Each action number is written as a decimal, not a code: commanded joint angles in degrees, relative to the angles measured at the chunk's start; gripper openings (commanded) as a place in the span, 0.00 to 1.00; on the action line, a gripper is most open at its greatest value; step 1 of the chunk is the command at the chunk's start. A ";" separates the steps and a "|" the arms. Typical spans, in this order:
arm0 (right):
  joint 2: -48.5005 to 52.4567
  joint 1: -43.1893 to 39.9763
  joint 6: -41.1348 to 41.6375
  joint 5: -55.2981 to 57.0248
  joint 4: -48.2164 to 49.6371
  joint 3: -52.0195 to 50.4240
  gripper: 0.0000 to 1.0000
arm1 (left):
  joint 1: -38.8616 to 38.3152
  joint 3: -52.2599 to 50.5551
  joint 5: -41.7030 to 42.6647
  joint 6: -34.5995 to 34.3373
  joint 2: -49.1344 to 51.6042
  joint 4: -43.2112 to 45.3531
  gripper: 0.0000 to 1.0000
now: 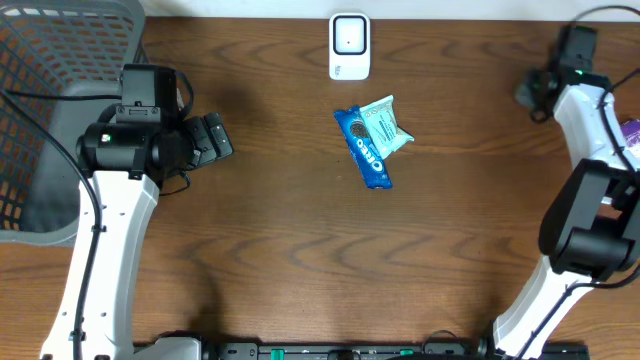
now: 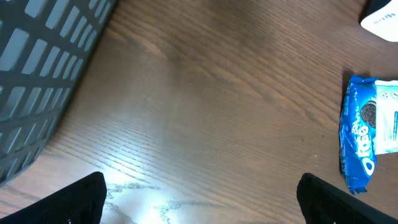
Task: Scan the item barcode
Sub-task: 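Move the right gripper left and grasp the mint-green wipes pack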
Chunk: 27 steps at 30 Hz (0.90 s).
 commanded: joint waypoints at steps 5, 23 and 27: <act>1.73 6.88 0.42 -26.95 -0.83 -0.02 0.30 | 0.13 0.31 -0.70 -0.11 0.22 -0.07 0.98; 8.13 17.79 -3.43 -27.93 -0.20 -1.60 0.63 | 0.13 0.31 -0.70 -0.11 0.22 -0.07 0.98; 10.36 17.75 -3.48 -32.83 -0.70 -1.60 0.64 | 0.13 0.31 -0.70 -0.11 0.22 -0.07 0.98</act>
